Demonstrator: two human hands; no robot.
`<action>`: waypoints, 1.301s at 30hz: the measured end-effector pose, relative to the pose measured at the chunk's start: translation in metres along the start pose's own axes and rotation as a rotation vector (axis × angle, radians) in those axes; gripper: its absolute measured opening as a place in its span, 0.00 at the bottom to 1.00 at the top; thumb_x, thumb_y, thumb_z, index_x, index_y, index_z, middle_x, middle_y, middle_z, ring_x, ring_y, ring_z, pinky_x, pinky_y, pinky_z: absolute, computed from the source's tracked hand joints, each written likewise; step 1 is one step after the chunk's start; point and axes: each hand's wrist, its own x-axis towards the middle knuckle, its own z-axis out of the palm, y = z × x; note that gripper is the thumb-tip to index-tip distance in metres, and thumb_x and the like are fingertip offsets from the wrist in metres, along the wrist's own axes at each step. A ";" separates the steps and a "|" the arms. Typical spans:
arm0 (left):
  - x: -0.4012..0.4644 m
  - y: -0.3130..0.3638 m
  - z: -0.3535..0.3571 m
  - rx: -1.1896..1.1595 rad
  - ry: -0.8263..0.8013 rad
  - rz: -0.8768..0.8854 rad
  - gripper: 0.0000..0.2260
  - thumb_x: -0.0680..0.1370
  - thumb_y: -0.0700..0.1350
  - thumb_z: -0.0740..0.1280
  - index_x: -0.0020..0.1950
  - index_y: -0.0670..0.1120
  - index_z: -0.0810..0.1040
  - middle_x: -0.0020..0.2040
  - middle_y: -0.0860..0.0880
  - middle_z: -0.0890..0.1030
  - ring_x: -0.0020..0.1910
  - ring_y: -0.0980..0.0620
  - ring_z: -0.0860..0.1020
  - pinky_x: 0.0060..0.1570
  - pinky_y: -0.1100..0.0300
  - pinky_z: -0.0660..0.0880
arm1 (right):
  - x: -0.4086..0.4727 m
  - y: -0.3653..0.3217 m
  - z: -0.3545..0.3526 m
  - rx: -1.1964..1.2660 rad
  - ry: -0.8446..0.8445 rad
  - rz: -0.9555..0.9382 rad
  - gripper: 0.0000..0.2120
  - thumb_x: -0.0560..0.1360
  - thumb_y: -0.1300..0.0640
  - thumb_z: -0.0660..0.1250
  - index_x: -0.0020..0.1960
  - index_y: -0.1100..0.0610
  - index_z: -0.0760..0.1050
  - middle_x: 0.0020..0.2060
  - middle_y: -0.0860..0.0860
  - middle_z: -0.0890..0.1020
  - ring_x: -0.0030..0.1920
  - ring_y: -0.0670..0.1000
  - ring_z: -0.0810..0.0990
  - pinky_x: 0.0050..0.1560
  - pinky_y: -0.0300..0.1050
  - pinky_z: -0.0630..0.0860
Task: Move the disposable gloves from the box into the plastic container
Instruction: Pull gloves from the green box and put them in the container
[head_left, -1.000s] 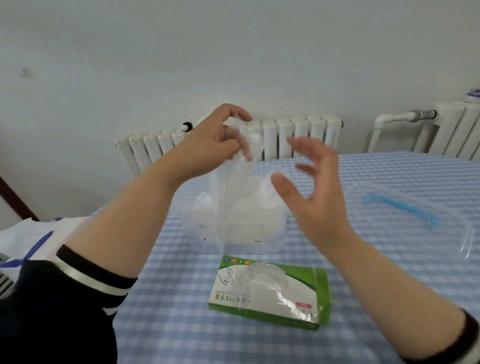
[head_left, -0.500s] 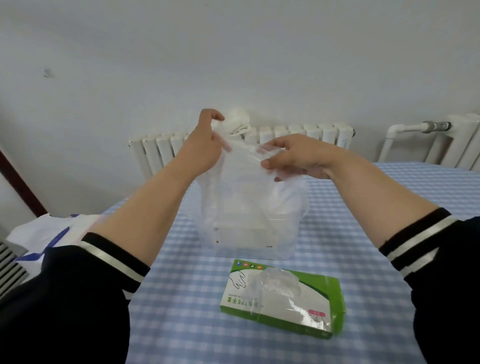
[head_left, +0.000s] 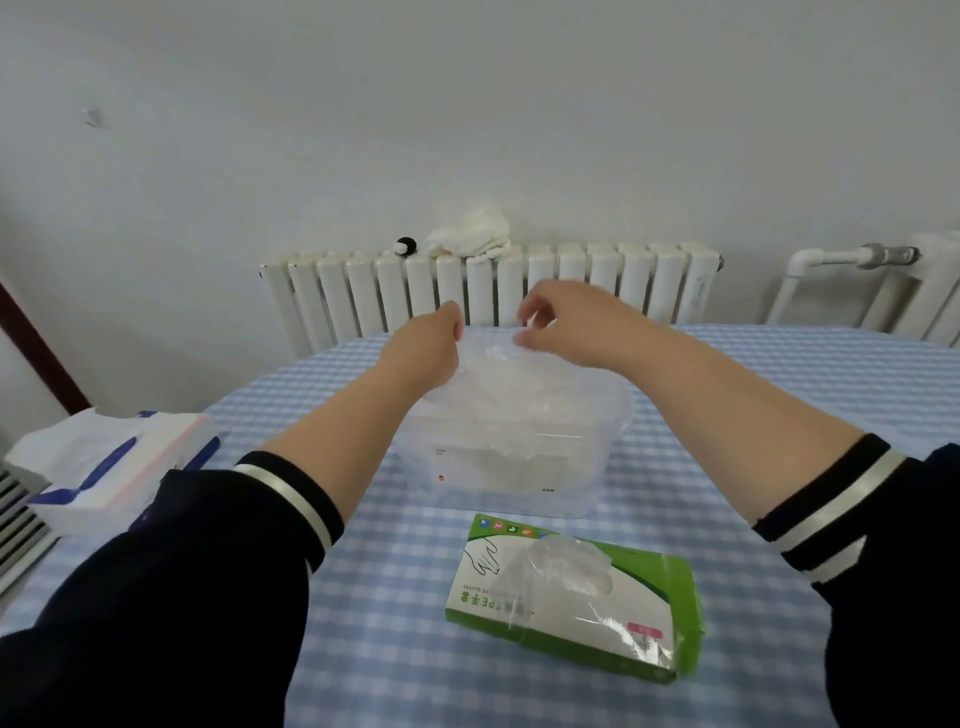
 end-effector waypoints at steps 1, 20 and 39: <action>-0.001 0.001 -0.001 0.045 -0.005 -0.004 0.12 0.77 0.31 0.54 0.56 0.44 0.68 0.43 0.45 0.73 0.35 0.47 0.70 0.33 0.55 0.68 | 0.000 -0.006 0.004 -0.037 -0.167 -0.004 0.18 0.76 0.45 0.68 0.62 0.50 0.73 0.59 0.47 0.77 0.54 0.48 0.75 0.53 0.43 0.70; 0.006 0.007 0.025 0.447 -0.710 -0.040 0.25 0.83 0.59 0.50 0.79 0.54 0.53 0.78 0.47 0.58 0.74 0.41 0.61 0.72 0.45 0.58 | 0.014 0.006 0.061 -0.402 -0.751 0.219 0.26 0.84 0.45 0.49 0.79 0.48 0.48 0.77 0.53 0.58 0.74 0.58 0.60 0.74 0.56 0.56; -0.038 0.028 -0.036 0.140 -0.083 0.335 0.10 0.80 0.48 0.65 0.61 0.51 0.78 0.56 0.55 0.80 0.45 0.60 0.74 0.47 0.65 0.67 | -0.028 -0.008 0.011 -0.100 -0.019 -0.113 0.09 0.80 0.49 0.62 0.55 0.51 0.77 0.47 0.47 0.82 0.48 0.48 0.79 0.51 0.47 0.75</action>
